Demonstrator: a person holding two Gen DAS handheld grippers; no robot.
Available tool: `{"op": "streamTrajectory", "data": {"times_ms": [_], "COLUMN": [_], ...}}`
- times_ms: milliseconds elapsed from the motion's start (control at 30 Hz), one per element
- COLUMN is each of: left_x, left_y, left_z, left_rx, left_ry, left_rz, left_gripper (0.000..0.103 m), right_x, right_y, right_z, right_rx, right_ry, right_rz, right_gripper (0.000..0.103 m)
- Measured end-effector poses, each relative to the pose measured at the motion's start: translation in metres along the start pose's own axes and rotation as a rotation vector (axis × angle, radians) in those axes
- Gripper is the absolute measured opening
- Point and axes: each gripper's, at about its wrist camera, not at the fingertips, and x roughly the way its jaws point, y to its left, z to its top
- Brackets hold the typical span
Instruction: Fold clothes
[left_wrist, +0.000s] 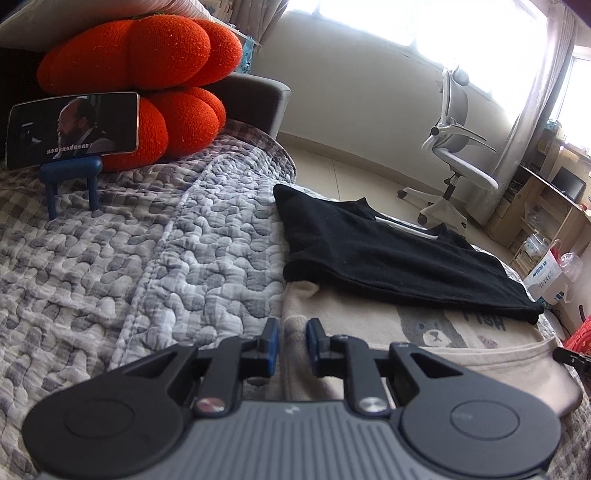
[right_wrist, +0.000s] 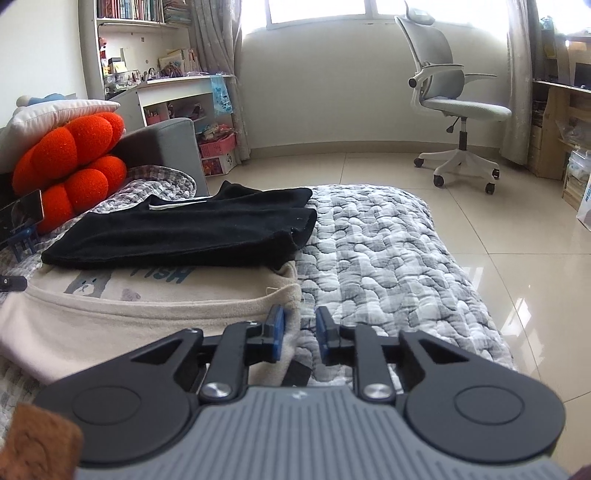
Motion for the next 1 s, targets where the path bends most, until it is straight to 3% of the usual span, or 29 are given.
{"op": "streamTrajectory", "data": {"times_ms": [33, 100, 267, 433, 700, 800, 867, 900, 1000], "left_x": [-0.003, -0.016, -0.052, -0.076, -0.066, -0.061, -0.06, -0.06, -0.058], "left_y": [0.002, 0.01, 0.035, 0.03, 0.019, 0.012, 0.009, 0.007, 0.003], "left_z": [0.0, 0.0, -0.008, -0.038, -0.052, -0.053, -0.054, -0.055, -0.055], "left_rx": [-0.012, -0.045, -0.176, -0.172, -0.195, -0.168, -0.149, -0.139, -0.093], "left_ry": [-0.003, -0.021, -0.039, -0.007, 0.019, 0.017, 0.015, 0.013, 0.016], "left_rz": [0.005, 0.017, 0.04, 0.016, -0.027, 0.003, 0.024, 0.033, 0.061], "left_gripper": [0.033, 0.036, 0.038, 0.043, 0.045, 0.046, 0.046, 0.046, 0.036], "right_x": [-0.004, -0.017, -0.048, -0.074, -0.073, -0.064, -0.059, -0.056, -0.054], "right_y": [-0.002, -0.009, -0.038, -0.055, -0.023, -0.01, -0.007, -0.006, -0.01], "right_z": [-0.001, -0.003, -0.016, -0.036, -0.039, -0.037, -0.037, -0.036, -0.035], "right_rx": [0.011, 0.055, 0.201, 0.363, 0.244, 0.179, 0.156, 0.152, 0.15], "right_ry": [-0.002, -0.008, 0.006, 0.042, 0.036, 0.045, 0.054, 0.055, 0.065], "right_rz": [-0.002, 0.003, 0.049, 0.127, 0.224, 0.225, 0.219, 0.212, 0.198], "right_gripper": [0.034, 0.045, 0.046, 0.046, 0.046, 0.046, 0.034, 0.015, 0.01]}}
